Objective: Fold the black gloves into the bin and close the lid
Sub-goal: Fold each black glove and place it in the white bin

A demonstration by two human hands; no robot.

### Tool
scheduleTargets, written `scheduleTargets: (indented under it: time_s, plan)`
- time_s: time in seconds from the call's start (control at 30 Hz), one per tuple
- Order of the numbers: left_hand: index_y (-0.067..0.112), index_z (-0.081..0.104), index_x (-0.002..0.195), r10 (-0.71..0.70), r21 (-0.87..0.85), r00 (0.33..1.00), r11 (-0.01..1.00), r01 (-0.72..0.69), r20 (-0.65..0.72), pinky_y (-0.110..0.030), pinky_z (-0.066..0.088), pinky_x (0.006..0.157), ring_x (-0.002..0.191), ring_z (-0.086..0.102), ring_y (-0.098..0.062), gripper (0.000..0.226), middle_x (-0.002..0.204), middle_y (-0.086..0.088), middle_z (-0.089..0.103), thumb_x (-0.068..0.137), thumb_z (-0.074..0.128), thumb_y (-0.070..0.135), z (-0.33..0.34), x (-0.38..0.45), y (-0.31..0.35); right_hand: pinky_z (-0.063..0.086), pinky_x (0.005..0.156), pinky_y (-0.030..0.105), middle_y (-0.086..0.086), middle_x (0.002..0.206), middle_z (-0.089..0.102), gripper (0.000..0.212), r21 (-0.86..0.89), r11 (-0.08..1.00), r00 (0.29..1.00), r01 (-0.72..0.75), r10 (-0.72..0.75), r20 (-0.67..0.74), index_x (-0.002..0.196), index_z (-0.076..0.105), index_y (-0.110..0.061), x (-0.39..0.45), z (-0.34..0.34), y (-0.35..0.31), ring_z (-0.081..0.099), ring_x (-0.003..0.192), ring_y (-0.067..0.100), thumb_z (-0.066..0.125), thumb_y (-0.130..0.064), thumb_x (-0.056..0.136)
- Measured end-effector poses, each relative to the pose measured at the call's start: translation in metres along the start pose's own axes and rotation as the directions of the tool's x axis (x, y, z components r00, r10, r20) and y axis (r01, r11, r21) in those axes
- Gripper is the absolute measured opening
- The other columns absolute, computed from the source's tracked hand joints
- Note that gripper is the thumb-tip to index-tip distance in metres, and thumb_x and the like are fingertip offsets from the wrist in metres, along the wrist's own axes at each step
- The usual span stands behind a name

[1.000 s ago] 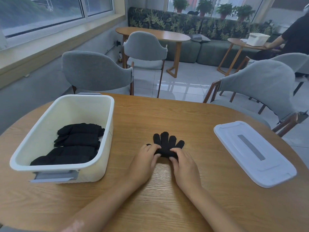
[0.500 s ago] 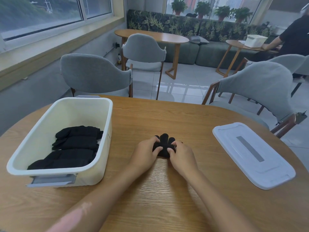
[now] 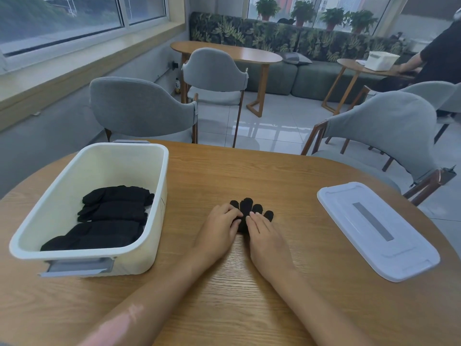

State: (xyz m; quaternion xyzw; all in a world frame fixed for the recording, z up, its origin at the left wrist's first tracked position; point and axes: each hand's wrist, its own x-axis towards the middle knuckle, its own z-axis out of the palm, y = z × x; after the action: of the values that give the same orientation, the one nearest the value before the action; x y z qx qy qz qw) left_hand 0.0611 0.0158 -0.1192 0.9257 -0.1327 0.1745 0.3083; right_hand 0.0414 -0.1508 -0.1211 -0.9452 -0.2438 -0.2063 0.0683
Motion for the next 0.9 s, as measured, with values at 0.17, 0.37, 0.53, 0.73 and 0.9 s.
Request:
scheduleTargets:
  time_s: [0.17, 0.37, 0.53, 0.73, 0.9]
  plan:
    - [0.019, 0.064, 0.129, 0.072, 0.025, 0.995, 0.997, -0.074, 0.065, -0.023, 0.042, 0.1, 0.115, 0.048, -0.009, 0.032, 0.123, 0.008, 0.059, 0.099, 0.059, 0.028, -0.006, -0.005, -0.002, 0.049, 0.101, 0.033, 0.013, 0.125, 0.067, 0.048, 0.002, 1.0, 1.0, -0.014, 0.014, 0.026, 0.125, 0.065, -0.001, 0.002, 0.0, -0.001, 0.063, 0.12, 0.024, 0.075, 0.0, 0.078]
    - [0.014, 0.058, 0.136, 0.272, 0.175, 0.949, 0.938, -0.299, 0.162, -0.026, 0.047, 0.099, 0.121, 0.05, -0.015, 0.045, 0.13, 0.002, 0.06, 0.093, 0.067, 0.027, -0.02, -0.019, -0.003, 0.056, 0.084, 0.027, 0.004, 0.114, 0.072, 0.043, 0.192, 0.966, 0.984, -0.175, 0.175, 0.016, 0.119, 0.068, -0.008, -0.002, -0.01, -0.008, 0.07, 0.105, 0.019, 0.076, 0.001, 0.077]
    - [0.009, 0.063, 0.124, 0.382, 0.241, 0.914, 0.882, -0.405, 0.137, -0.028, 0.057, 0.074, 0.103, 0.058, -0.019, 0.041, 0.116, -0.001, 0.067, 0.084, 0.068, 0.004, -0.022, -0.03, -0.006, 0.047, 0.082, 0.02, -0.006, 0.114, 0.07, 0.032, 0.343, 0.894, 0.957, -0.286, 0.283, 0.063, 0.125, 0.065, -0.015, -0.013, -0.021, -0.013, 0.065, 0.1, 0.011, 0.06, -0.013, 0.094]
    - [0.012, 0.066, 0.119, 0.299, 0.172, 0.95, 0.935, -0.311, 0.092, -0.029, 0.056, 0.074, 0.104, 0.058, -0.017, 0.037, 0.107, 0.002, 0.071, 0.083, 0.07, 0.003, -0.021, -0.034, -0.005, 0.032, 0.098, 0.006, -0.011, 0.127, 0.058, 0.041, 0.364, 0.906, 0.976, -0.217, 0.189, 0.111, 0.133, 0.055, -0.02, -0.025, -0.02, -0.008, 0.052, 0.118, 0.003, 0.06, -0.011, 0.093]
    - [0.016, 0.065, 0.124, 0.202, 0.118, 0.967, 0.968, -0.221, 0.157, -0.024, 0.045, 0.088, 0.109, 0.055, -0.014, 0.036, 0.115, 0.004, 0.067, 0.093, 0.068, 0.034, -0.025, -0.026, 0.0, 0.032, 0.085, 0.001, -0.013, 0.116, 0.061, 0.033, 0.421, 0.868, 0.965, -0.262, 0.222, 0.143, 0.126, 0.06, -0.022, -0.016, -0.022, -0.001, 0.055, 0.106, 0.004, 0.062, -0.013, 0.095]
